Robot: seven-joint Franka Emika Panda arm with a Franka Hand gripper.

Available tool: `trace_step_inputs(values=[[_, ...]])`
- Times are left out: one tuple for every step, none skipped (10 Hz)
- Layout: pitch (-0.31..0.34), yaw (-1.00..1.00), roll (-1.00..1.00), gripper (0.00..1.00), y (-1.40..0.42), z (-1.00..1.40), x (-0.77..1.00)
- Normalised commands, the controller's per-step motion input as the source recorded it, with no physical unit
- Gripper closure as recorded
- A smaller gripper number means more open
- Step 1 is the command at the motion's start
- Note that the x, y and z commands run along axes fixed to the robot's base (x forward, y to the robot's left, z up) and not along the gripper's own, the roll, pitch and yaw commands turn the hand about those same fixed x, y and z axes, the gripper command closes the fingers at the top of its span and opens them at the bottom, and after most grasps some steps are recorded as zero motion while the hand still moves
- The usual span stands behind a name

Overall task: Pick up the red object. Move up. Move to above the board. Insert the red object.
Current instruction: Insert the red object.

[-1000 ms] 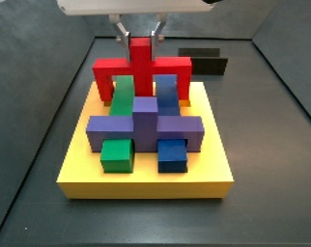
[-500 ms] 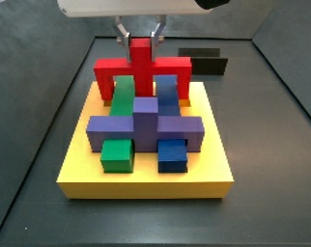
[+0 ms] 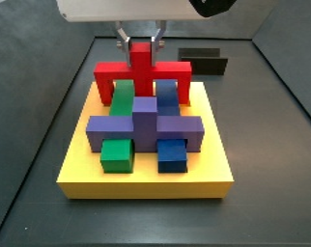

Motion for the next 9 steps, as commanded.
trace_step_inputs(values=[[0.027,-0.01,0.16,1.00,0.00,-0.19,0.12],[0.029,-0.02,0.12,1.00,0.01,-0.22,0.11],[0.044,0.00,0.11,1.00,0.00,-0.19,0.27],[0.041,0.00,0.13,1.00,0.00,-0.21,0.25],[0.010,0.05,0.15,1.00,0.00,-0.19,0.14],[0.000,0.15,0.18,1.00,0.00,-0.18,0.02],[0.000,0.20,0.16,1.00,0.00,-0.21,0.00],[0.000,0.18,0.15,1.00,0.00,-0.22,0.00],[0.000,0.17,0.13,1.00,0.00,-0.26,0.00]])
